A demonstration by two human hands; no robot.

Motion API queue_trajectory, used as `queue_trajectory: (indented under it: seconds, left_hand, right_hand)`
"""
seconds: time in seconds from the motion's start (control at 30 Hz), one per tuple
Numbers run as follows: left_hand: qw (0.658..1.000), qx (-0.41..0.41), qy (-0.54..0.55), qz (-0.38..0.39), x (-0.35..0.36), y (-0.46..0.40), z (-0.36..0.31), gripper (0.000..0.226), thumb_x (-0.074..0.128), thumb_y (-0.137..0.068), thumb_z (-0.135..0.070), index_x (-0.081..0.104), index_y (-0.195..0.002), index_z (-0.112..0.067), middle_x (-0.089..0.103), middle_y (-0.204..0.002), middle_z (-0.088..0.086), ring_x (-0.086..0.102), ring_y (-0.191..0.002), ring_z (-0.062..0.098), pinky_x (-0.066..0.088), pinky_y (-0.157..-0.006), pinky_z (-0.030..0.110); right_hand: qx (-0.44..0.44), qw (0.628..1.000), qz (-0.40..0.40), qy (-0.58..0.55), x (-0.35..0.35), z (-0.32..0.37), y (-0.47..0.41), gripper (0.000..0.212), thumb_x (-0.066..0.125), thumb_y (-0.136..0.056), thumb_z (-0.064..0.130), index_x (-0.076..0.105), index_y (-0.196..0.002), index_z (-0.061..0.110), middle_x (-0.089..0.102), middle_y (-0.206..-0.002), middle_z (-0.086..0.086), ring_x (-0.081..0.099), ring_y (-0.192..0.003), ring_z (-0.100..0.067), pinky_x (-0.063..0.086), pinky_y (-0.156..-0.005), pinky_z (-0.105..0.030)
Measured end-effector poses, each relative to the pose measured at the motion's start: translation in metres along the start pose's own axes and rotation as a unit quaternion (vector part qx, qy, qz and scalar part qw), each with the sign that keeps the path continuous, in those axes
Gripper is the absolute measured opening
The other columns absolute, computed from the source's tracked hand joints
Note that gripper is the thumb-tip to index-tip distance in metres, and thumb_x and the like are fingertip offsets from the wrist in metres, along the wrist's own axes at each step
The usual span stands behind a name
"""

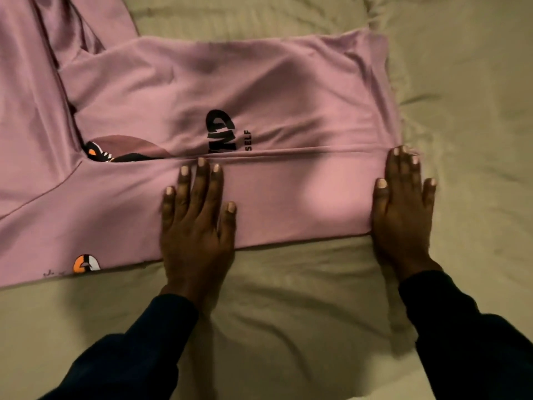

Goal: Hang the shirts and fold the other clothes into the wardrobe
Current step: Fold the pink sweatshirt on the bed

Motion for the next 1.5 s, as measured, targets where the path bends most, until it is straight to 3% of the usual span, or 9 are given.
queue_trajectory:
  seconds: [0.27,0.4,0.47,0.7,0.9,1.1,1.23,1.33,1.5]
  left_hand:
    - [1.000,0.006,-0.021,-0.006,0.004,-0.001,0.003,0.058,0.032,-0.104,-0.037,0.022,-0.159,-0.020,0.014,-0.167,0.000,0.007,-0.155,0.018,0.014,-0.124,0.047]
    - [1.000,0.013,-0.016,-0.016,0.006,-0.001,0.004,0.059,0.038,-0.103,-0.036,0.024,-0.158,-0.019,0.017,-0.167,0.001,0.010,-0.155,0.020,0.015,-0.124,0.048]
    - [1.000,0.012,-0.013,-0.017,0.004,-0.001,0.004,0.059,0.038,-0.104,-0.036,0.024,-0.158,-0.019,0.016,-0.167,0.001,0.010,-0.155,0.019,0.016,-0.123,0.048]
    - [0.995,0.082,0.035,0.046,-0.009,-0.001,0.030,0.057,0.030,-0.106,-0.037,0.020,-0.159,-0.020,0.008,-0.168,0.000,0.000,-0.155,0.017,0.007,-0.125,0.043]
    - [0.989,0.137,0.006,0.056,-0.023,0.005,0.095,0.057,0.033,-0.106,-0.041,0.023,-0.158,-0.022,0.012,-0.167,-0.001,0.006,-0.155,0.017,0.016,-0.124,0.045]
    - [0.995,0.096,-0.010,0.040,-0.042,0.008,0.143,0.055,0.033,-0.106,-0.039,0.023,-0.159,-0.024,0.013,-0.167,-0.003,0.007,-0.155,0.016,0.013,-0.124,0.044]
    - [0.996,0.065,-0.038,0.048,-0.062,-0.002,0.200,0.065,0.036,-0.103,-0.046,0.019,-0.159,-0.017,0.012,-0.167,0.002,0.005,-0.155,0.019,0.011,-0.125,0.042]
    - [0.992,0.093,-0.040,0.073,-0.065,-0.013,0.226,0.077,0.036,-0.101,-0.059,0.018,-0.159,-0.011,0.012,-0.167,0.004,0.006,-0.155,0.020,0.015,-0.124,0.044]
    - [0.993,0.099,0.006,0.064,-0.064,-0.016,0.228,0.080,0.038,-0.098,-0.065,0.023,-0.158,-0.014,0.015,-0.167,0.000,0.009,-0.155,0.018,0.020,-0.122,0.046]
  right_hand:
    - [-0.156,0.986,0.011,-0.052,0.013,0.092,0.040,0.056,0.032,-0.106,0.033,0.020,-0.159,0.017,0.013,-0.166,0.000,0.010,-0.153,-0.014,0.009,-0.124,-0.038]
    - [0.060,0.997,-0.049,-0.028,0.002,0.003,0.023,0.055,0.026,-0.106,0.031,0.025,-0.157,0.010,0.022,-0.164,-0.010,0.022,-0.151,-0.028,0.020,-0.120,-0.053]
    - [0.072,0.996,-0.052,0.001,-0.005,0.008,0.023,0.055,0.026,-0.104,0.029,0.030,-0.154,0.007,0.026,-0.162,-0.014,0.023,-0.150,-0.031,0.019,-0.119,-0.052]
    - [-0.079,0.987,-0.112,-0.082,-0.023,0.175,0.027,0.048,0.036,-0.101,0.023,0.048,-0.142,0.002,0.047,-0.148,-0.019,0.044,-0.137,-0.035,0.035,-0.111,-0.047]
    - [-0.238,0.970,0.037,-0.038,0.052,0.289,0.074,0.058,0.033,-0.105,0.036,0.020,-0.159,0.018,0.014,-0.166,-0.001,0.012,-0.153,-0.017,0.017,-0.123,-0.042]
    - [-0.027,0.999,-0.006,-0.027,0.026,0.216,0.054,0.056,0.030,-0.103,0.032,0.030,-0.154,0.008,0.025,-0.163,-0.012,0.024,-0.149,-0.031,0.024,-0.118,-0.051]
    - [-0.110,0.982,-0.073,-0.133,-0.012,0.302,0.037,0.035,0.041,-0.101,0.024,0.059,-0.127,0.008,0.057,-0.137,-0.012,0.051,-0.125,-0.035,0.041,-0.100,-0.047]
    - [-0.117,0.947,-0.031,-0.296,-0.014,0.392,0.012,0.022,0.051,-0.101,0.019,0.061,-0.120,0.011,0.060,-0.119,-0.007,0.059,-0.105,-0.024,0.051,-0.090,-0.046]
    - [-0.118,0.954,0.071,-0.267,0.027,0.537,-0.058,0.037,0.061,-0.096,0.032,0.056,-0.123,0.006,0.057,-0.121,-0.014,0.056,-0.109,-0.032,0.045,-0.090,-0.038]
Point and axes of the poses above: each hand's wrist, its own y-axis away from the middle knuckle, its own x-axis out of the palm, z = x × y, the point moved 10 cm from there along -y, towards the middle knuckle
